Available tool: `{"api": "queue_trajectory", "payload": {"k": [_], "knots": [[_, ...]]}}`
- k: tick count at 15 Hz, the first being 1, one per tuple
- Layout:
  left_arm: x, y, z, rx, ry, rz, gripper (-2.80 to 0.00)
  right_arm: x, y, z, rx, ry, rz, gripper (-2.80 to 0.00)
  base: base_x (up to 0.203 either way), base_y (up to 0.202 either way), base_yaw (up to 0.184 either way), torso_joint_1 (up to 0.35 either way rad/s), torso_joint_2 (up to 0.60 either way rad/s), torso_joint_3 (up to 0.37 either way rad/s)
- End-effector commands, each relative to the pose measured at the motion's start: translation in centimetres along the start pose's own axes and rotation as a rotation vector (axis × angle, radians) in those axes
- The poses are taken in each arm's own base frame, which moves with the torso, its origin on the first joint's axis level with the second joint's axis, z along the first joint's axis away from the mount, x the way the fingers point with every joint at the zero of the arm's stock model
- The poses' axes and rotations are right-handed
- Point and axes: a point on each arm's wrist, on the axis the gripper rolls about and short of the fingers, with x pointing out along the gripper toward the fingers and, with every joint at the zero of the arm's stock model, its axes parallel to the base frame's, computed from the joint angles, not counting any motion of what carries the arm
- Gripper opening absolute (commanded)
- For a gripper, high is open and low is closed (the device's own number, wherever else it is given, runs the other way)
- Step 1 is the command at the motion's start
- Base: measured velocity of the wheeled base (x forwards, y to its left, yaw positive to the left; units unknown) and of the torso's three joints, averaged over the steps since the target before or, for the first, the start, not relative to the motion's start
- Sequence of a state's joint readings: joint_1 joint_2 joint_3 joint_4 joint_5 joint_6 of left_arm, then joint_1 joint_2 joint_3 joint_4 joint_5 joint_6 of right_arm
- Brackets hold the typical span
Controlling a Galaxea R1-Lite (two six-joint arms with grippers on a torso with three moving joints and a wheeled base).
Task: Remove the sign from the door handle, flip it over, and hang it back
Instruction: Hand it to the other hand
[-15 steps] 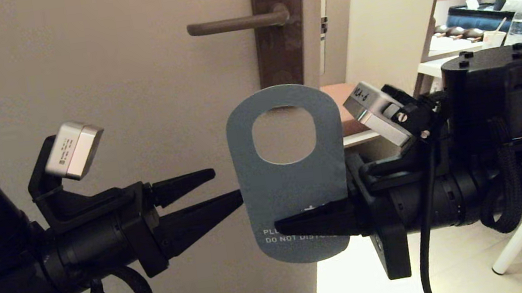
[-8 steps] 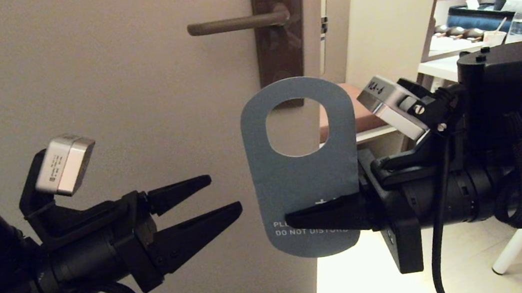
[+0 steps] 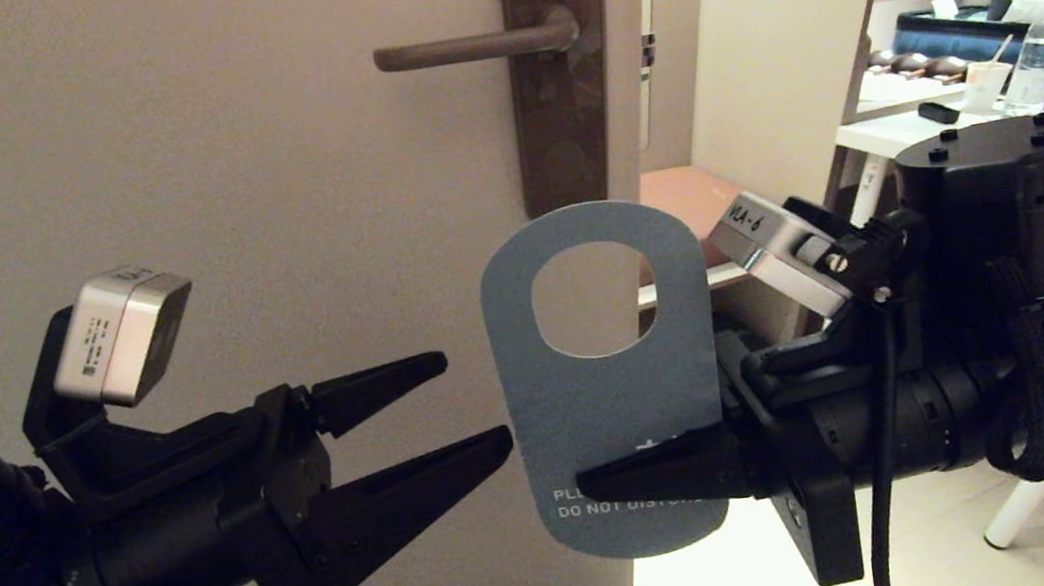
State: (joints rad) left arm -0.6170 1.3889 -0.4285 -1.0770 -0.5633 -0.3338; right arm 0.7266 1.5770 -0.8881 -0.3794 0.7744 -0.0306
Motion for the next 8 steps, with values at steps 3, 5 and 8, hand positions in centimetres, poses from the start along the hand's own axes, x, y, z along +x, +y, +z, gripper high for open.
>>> {"api": "queue_trajectory", "payload": {"k": [3,5,8], "knots": [[0.6,-1.3,0.5,0.004,-0.015,-0.07,0.0,0.2,0.0,0.0,-0.001,-0.001,0.034,-2.8,0.0,0.0,0.0,0.0,0.0,0.0],[1.2,-1.4,1.0,0.012,-0.028,-0.085,0.0,0.4,-0.1,0.0,-0.001,0.0,0.036,-2.8,0.0,0.0,0.0,0.0,0.0,0.0],[1.8,-1.8,0.9,0.009,-0.021,-0.113,0.0,1.2,-0.3,0.3,-0.007,0.0,0.052,-2.8,0.0,0.0,0.0,0.0,0.0,0.0]]}}
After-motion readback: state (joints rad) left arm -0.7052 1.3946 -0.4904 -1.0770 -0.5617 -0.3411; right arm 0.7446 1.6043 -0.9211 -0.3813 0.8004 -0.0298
